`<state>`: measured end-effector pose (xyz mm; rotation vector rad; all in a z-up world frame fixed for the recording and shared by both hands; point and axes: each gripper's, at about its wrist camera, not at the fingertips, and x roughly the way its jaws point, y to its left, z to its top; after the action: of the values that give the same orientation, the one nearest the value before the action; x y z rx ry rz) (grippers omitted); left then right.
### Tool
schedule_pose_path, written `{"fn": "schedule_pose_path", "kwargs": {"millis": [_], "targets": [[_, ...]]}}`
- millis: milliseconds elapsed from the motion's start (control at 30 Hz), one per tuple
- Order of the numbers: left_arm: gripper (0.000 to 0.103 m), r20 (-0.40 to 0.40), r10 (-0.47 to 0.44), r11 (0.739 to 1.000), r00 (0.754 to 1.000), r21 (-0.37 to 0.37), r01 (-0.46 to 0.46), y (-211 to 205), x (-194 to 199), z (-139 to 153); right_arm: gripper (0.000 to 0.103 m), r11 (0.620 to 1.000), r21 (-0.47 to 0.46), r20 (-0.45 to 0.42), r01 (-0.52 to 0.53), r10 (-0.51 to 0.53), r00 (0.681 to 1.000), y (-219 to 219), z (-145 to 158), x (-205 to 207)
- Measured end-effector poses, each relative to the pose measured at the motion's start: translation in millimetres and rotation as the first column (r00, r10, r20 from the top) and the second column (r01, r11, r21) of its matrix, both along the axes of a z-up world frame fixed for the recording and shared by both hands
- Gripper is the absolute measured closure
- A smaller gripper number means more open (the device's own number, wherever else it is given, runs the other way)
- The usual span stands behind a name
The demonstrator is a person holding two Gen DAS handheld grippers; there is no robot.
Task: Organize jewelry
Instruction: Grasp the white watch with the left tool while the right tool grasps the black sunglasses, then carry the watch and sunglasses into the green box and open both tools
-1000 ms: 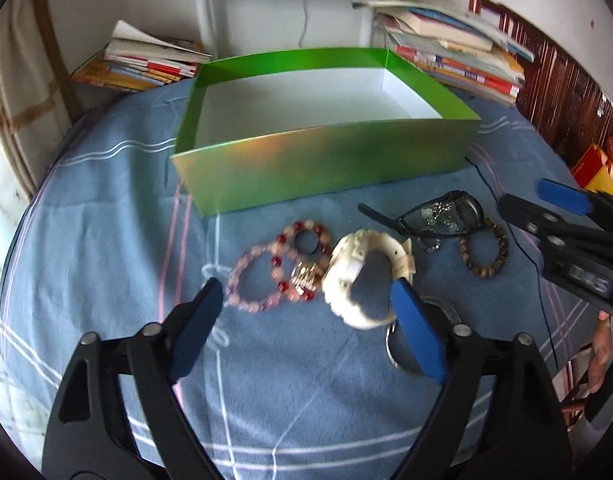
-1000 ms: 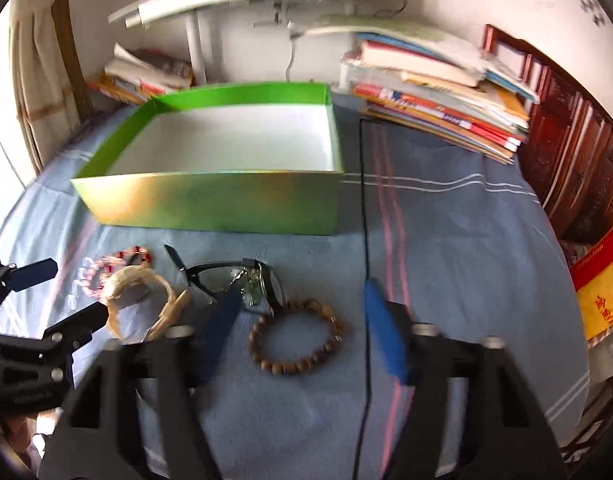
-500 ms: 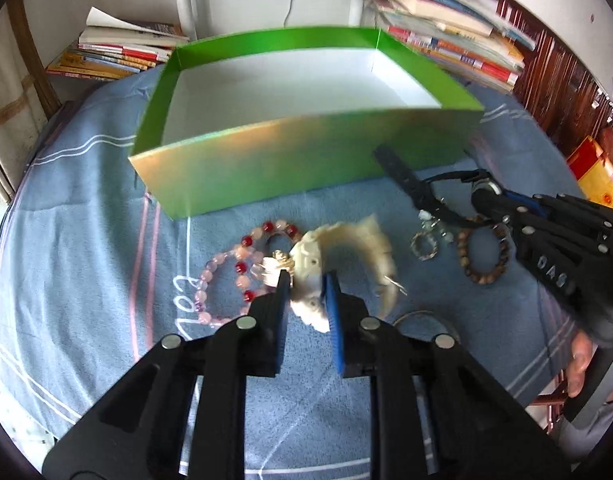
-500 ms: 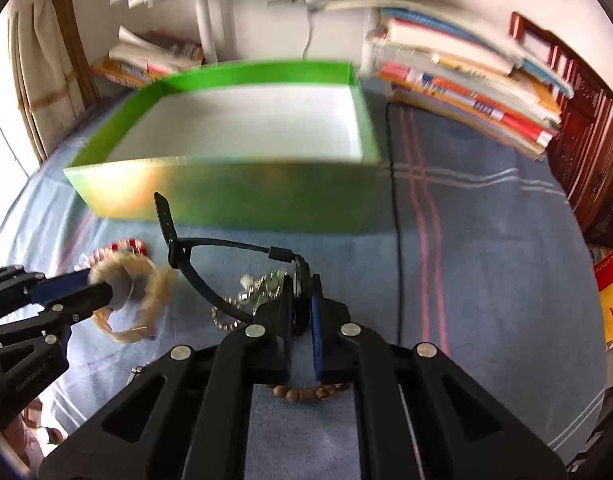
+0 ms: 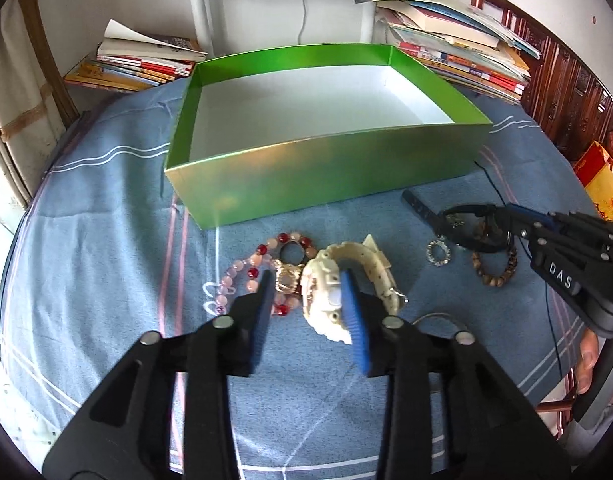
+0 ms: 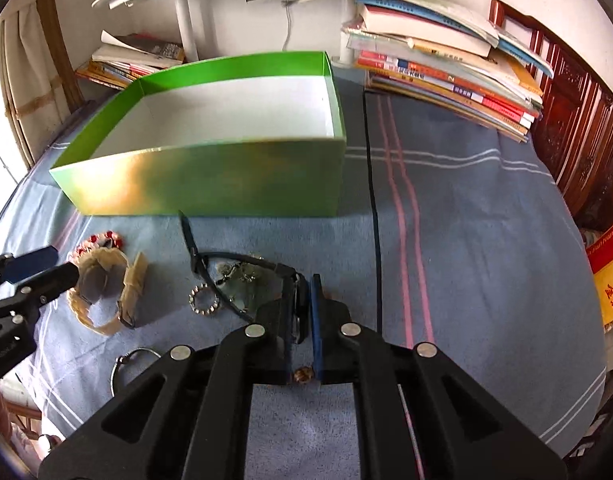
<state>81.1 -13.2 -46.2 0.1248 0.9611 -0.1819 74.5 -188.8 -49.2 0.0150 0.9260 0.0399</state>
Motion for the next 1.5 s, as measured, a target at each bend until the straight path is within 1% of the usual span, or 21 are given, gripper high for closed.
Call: {"fn": "schedule_pose_path", "kwargs": {"millis": [33, 67, 100, 133, 200, 233, 267, 300, 333, 467, 533, 700, 767, 833, 933, 1033, 1133, 1233, 1300, 1400, 1500], "targets": [[0.062, 0.000, 0.005, 1.000, 1.000, -0.001, -0.005, 1.8, -0.6, 0.1, 0.095, 1.000, -0.005, 0.000, 0.001, -0.001, 1.000, 0.7, -1.3, -0.1], [0.056, -0.004, 0.004, 1.000, 1.000, -0.007, -0.004, 2.5, -1.0, -0.4, 0.095, 1.000, -0.009, -0.001, 0.001, -0.001, 1.000, 1.0, -2.2, 0.7], [0.048, -0.011, 0.000, 1.000, 1.000, -0.015, 0.000, 2.5, -1.6, -1.5, 0.095, 1.000, -0.012, -0.003, 0.002, -0.002, 1.000, 1.9, -2.7, 1.3], [0.046, -0.014, -0.006, 1.000, 1.000, -0.020, 0.006, 1.9, -2.8, -3.2, 0.095, 1.000, -0.017, -0.004, 0.002, -0.002, 1.000, 2.3, -3.2, 1.7], [0.046, -0.025, -0.027, 1.000, 0.999, -0.014, 0.027, -2.9, -5.4, -8.2, 0.095, 1.000, -0.027, -0.006, 0.002, -0.002, 1.000, 3.8, -3.7, 2.2], [0.047, -0.031, -0.034, 0.999, 0.999, -0.012, 0.034, -4.6, -5.3, -10.4, 0.094, 1.000, -0.031, -0.008, 0.003, -0.003, 1.000, 4.4, -3.8, 2.9], [0.055, -0.040, -0.038, 0.999, 0.998, -0.011, 0.038, -7.2, -4.9, -12.7, 0.094, 0.999, -0.034, -0.007, 0.005, -0.006, 1.000, 4.6, -4.7, 3.7], [0.068, -0.050, -0.038, 0.999, 0.998, -0.009, 0.038, -9.8, -3.6, -15.2, 0.094, 0.999, -0.036, -0.006, 0.007, -0.007, 1.000, 4.7, -5.3, 4.0], [0.073, -0.059, -0.038, 0.999, 0.998, -0.006, 0.038, -12.2, -2.6, -17.2, 0.094, 0.999, -0.038, -0.009, 0.008, -0.009, 1.000, 5.1, -6.4, 4.5], [0.076, -0.041, -0.027, 1.000, 0.999, 0.008, 0.028, -16.8, -3.4, -18.1, 0.094, 0.998, -0.061, -0.011, -0.004, 0.003, 1.000, 8.3, -9.9, 7.2], [0.085, -0.029, -0.012, 1.000, 1.000, 0.004, 0.012, -14.7, -3.6, -17.1, 0.095, 0.998, -0.064, -0.013, -0.013, 0.012, 1.000, 9.3, -10.0, 9.2], [0.085, -0.027, -0.011, 1.000, 1.000, -0.026, 0.010, -11.0, -4.5, -13.7, 0.095, 0.999, -0.047, 0.015, -0.023, 0.023, 1.000, 11.9, 0.3, 8.0], [0.085, -0.011, -0.010, 0.999, 1.000, -0.037, 0.010, -8.3, -8.2, -7.4, 0.095, 0.999, -0.045, 0.034, -0.016, 0.018, 0.999, 11.6, 7.1, 6.2], [0.085, 0.023, -0.010, 0.999, 1.000, -0.048, 0.011, -4.9, -14.2, 4.0, 0.095, 0.999, -0.049, 0.050, -0.014, 0.017, 0.999, 11.6, 13.6, 4.9], [0.085, 0.041, -0.006, 0.999, 0.999, -0.053, 0.008, -0.9, -17.3, 11.3, 0.095, 0.998, -0.063, 0.045, -0.023, 0.025, 0.999, 14.8, 12.7, 5.0], [0.085, 0.036, -0.001, 0.998, 0.999, -0.069, 0.003, 4.7, -15.8, 14.8, 0.095, 0.998, -0.042, 0.034, -0.046, 0.047, 0.998, 18.1, 11.9, 3.4], [0.085, 0.057, 0.015, 0.996, 0.998, -0.087, -0.010, 14.9, -10.5, 29.6, 0.095, 0.998, -0.017, 0.071, -0.061, 0.062, 0.996, 17.9, 28.5, 0.3], [0.085, 0.107, 0.030, 0.996, 0.994, -0.086, -0.021, 22.6, -4.9, 52.0, 0.095, 0.998, -0.005, 0.157, -0.063, 0.063, 0.986, 15.4, 60.7, -1.7], [0.085, 0.137, 0.032, 0.996, 0.990, -0.092, -0.020, 26.8, 3.9, 68.2, 0.095, 0.998, 0.004, 0.197, -0.061, 0.059, 0.979, 13.7, 77.9, 2.7], [0.085, 0.176, 0.045, 0.993, 0.983, -0.113, -0.025, 32.4, 25.7, 87.9, 0.095, 0.998, 0.005, 0.263, -0.055, 0.051, 0.963, 15.0, 100.6, 15.8], [0.085, 0.189, 0.072, 0.990, 0.979, -0.137, -0.046, 35.1, 57.8, 94.0, 0.095, 0.998, 0.026, 0.280, -0.049, 0.040, 0.959, 19.4, 107.2, 44.2]]}}
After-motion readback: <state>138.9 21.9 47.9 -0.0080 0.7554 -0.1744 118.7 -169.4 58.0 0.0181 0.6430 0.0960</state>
